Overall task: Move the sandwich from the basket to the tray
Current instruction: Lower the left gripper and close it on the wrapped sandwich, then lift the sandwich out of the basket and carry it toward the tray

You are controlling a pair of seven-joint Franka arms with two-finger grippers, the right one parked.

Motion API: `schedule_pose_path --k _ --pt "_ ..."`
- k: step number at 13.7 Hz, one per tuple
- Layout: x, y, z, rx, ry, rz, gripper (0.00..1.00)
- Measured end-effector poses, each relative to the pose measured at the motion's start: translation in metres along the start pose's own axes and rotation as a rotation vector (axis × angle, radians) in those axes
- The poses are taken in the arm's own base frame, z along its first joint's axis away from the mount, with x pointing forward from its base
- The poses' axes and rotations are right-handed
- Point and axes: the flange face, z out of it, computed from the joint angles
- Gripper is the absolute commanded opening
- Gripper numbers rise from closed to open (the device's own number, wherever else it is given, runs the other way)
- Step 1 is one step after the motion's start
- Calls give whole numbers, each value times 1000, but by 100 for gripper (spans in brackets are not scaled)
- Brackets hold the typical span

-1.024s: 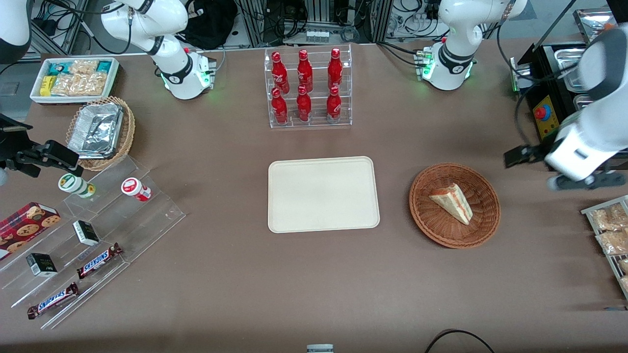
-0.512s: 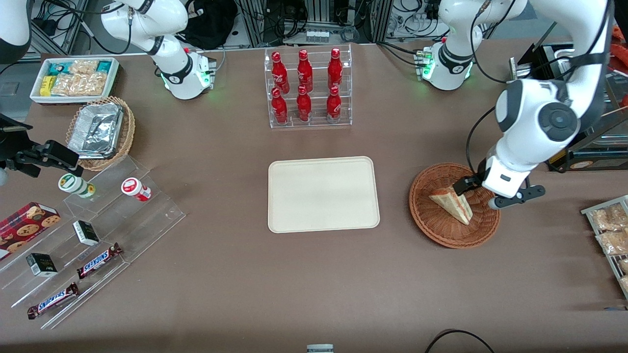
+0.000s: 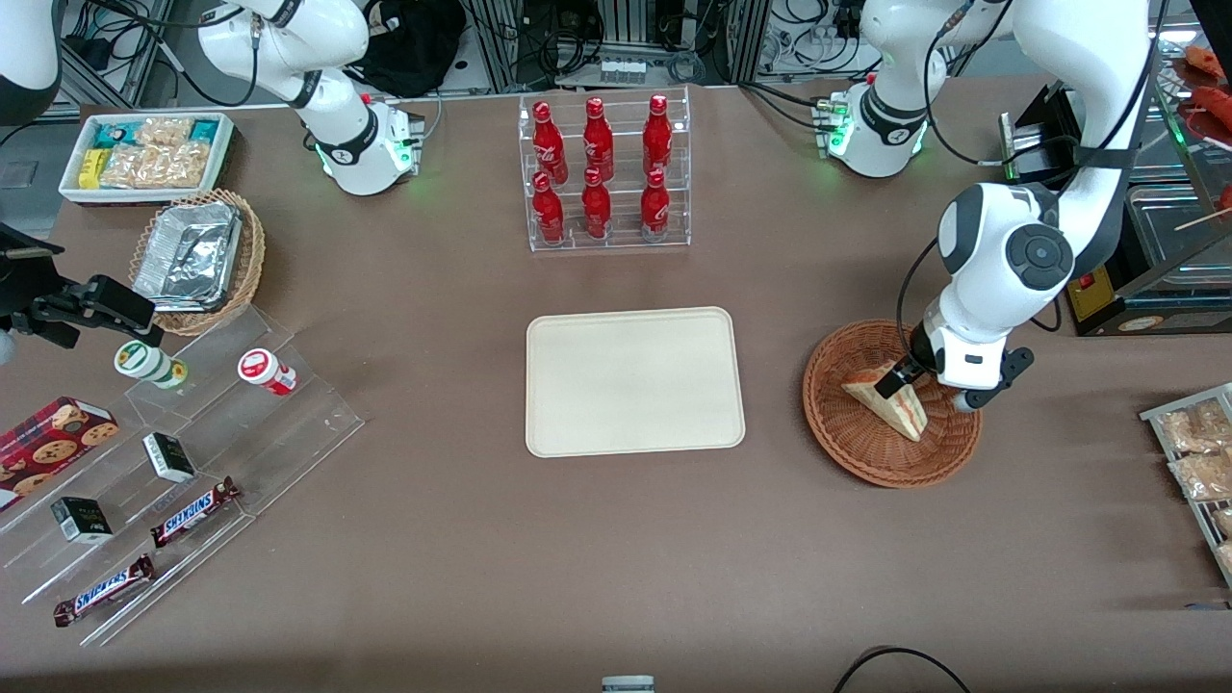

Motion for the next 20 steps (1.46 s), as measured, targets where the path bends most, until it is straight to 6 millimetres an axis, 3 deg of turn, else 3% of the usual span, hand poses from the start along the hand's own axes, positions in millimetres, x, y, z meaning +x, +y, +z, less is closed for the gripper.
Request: schedule_pose_path --k 4,12,13,15,16,20 --pt "0 0 4 5 -6 -113 100" --pt "-3 -3 33 23 -38 -136 100" --pt "-2 -2 39 17 -38 -137 88" --pt "-2 -2 49 14 -43 -138 32" --pt "-2 -2 51 15 -45 -138 14" --pt "4 5 41 7 -38 -137 9"
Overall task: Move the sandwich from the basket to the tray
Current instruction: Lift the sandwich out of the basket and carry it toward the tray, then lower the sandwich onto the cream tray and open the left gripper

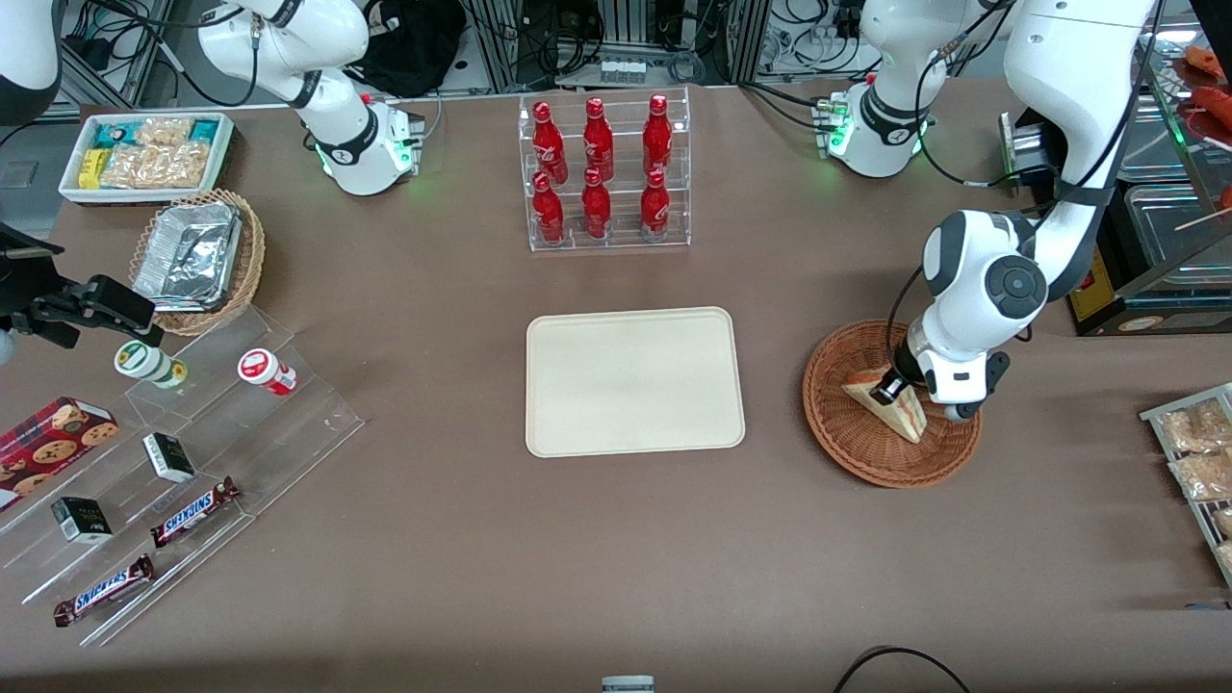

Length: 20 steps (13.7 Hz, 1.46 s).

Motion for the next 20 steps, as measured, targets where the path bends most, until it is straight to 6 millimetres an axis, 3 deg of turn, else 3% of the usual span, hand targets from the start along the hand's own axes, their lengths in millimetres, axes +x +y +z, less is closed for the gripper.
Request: schedule_pose_path --k 2,5,7,9,12,20 --pt "9 14 -27 38 -21 1 9" --pt "17 53 -114 87 -51 30 7" --pt "0 86 -170 56 -43 82 7" --pt "-31 114 -191 20 -48 151 7" --pt "-89 150 -172 13 -109 265 8" --pt "-258 233 -84 0 -79 631 10"
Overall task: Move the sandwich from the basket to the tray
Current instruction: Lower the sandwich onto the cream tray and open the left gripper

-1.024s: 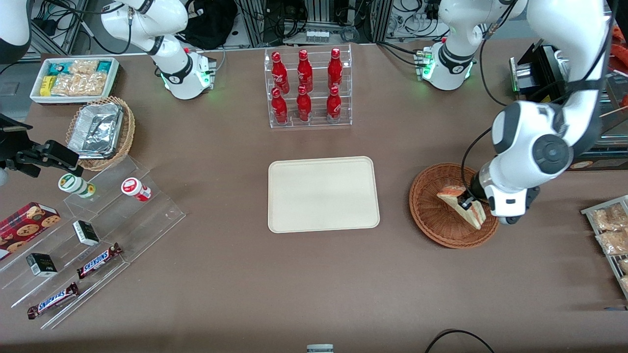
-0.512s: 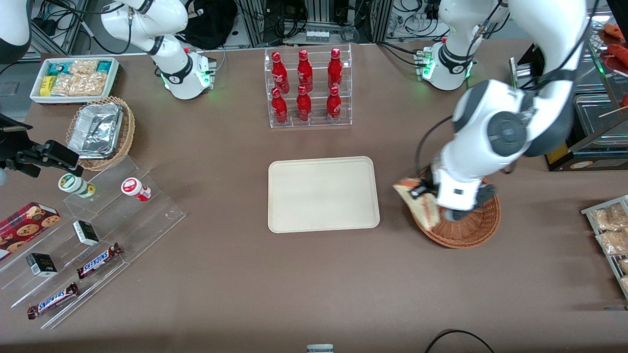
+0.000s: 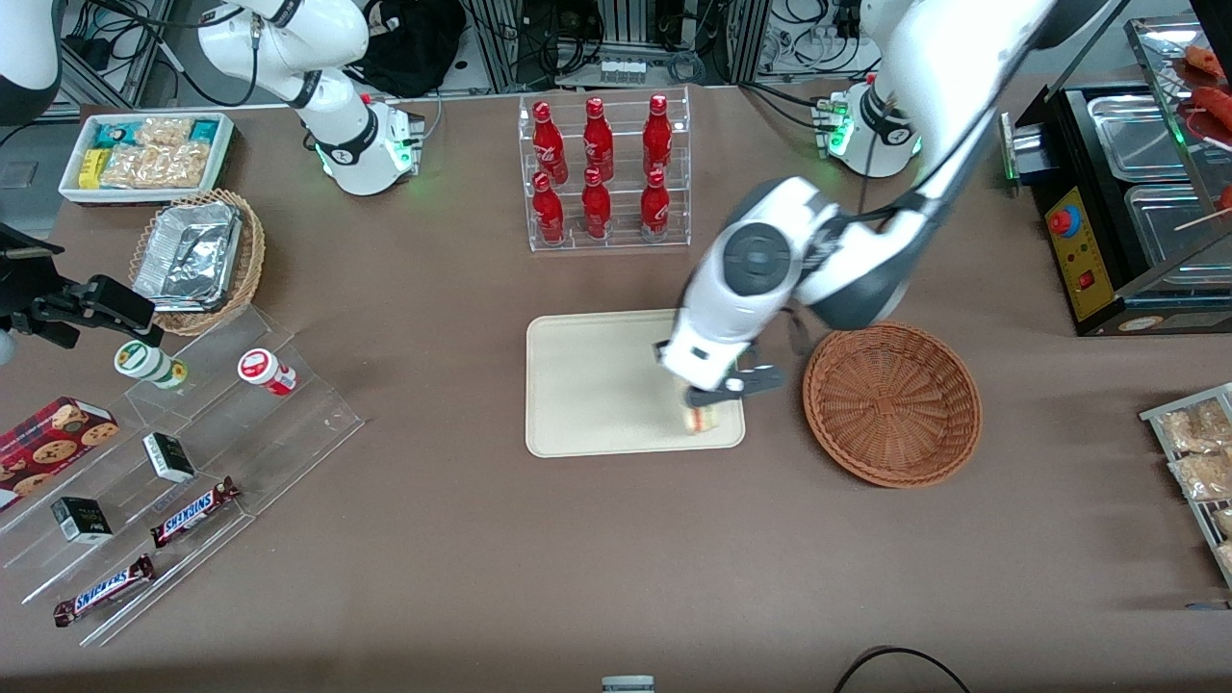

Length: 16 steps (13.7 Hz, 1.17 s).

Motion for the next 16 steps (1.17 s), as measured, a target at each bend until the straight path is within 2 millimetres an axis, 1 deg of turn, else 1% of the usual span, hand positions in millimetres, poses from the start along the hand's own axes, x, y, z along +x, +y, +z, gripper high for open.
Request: schedule_pose_path --k 1,3,7,9,10,12,14,15,16 --pt "-9 14 16 -9 15 37 10" --pt "-22 33 48 -13 23 90 11" --pt "-27 39 92 28 35 153 11" --pt "-28 39 107 41 24 162 11" --pt "-28 38 111 43 18 162 11" --pt "-29 38 116 46 11 154 11" --pt "-34 41 121 49 7 127 13" --pt "-38 44 123 51 3 123 16" --pt "-42 46 126 53 0 121 43"
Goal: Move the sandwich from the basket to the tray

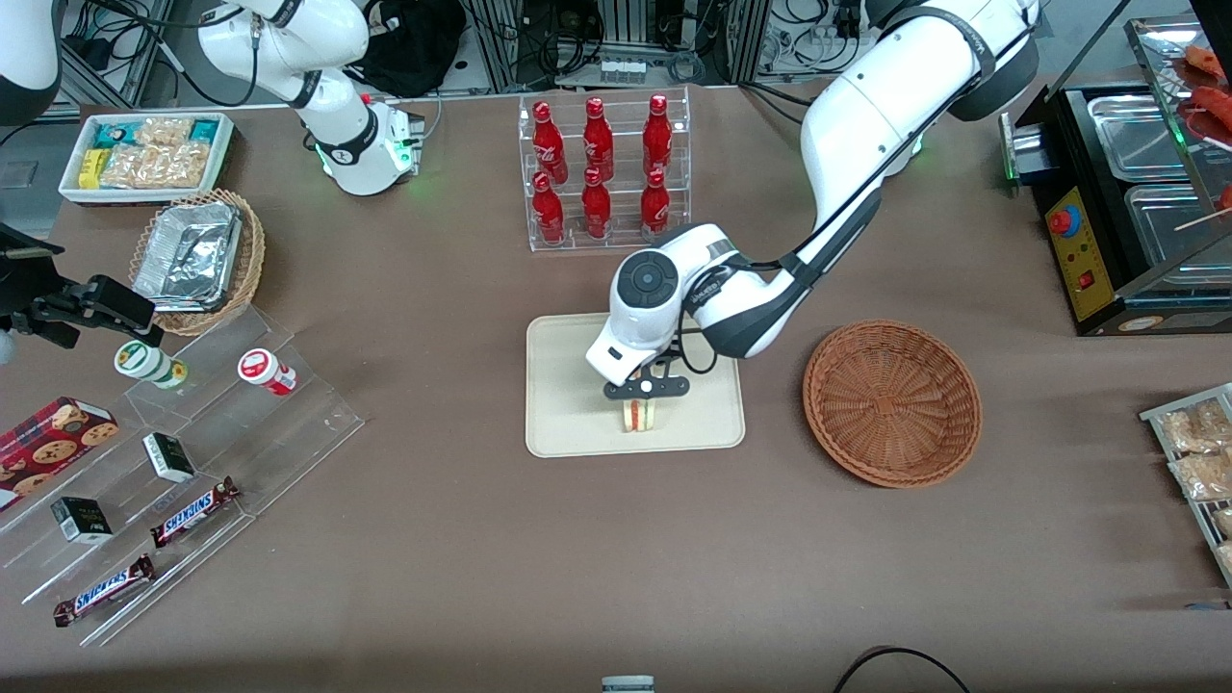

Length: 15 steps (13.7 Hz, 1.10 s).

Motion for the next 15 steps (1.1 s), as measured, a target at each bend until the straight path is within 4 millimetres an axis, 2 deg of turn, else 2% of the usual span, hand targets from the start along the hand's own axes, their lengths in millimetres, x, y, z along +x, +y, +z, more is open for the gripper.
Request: schedule_pose_path --k 1,2,6,8,9,11,12,15 --pt "-3 2 3 2 -4 0 92" --pt "-4 3 6 4 -7 2 100" --pt "1 3 1 -3 1 -6 100" --pt "10 2 -20 -22 32 -27 100" --pt "16 -1 -39 -30 56 -51 100" --pt "25 -14 -90 -16 106 -111 100" --pt "29 -29 -120 19 127 -142 100" --pt "40 -96 -205 93 208 -246 100"
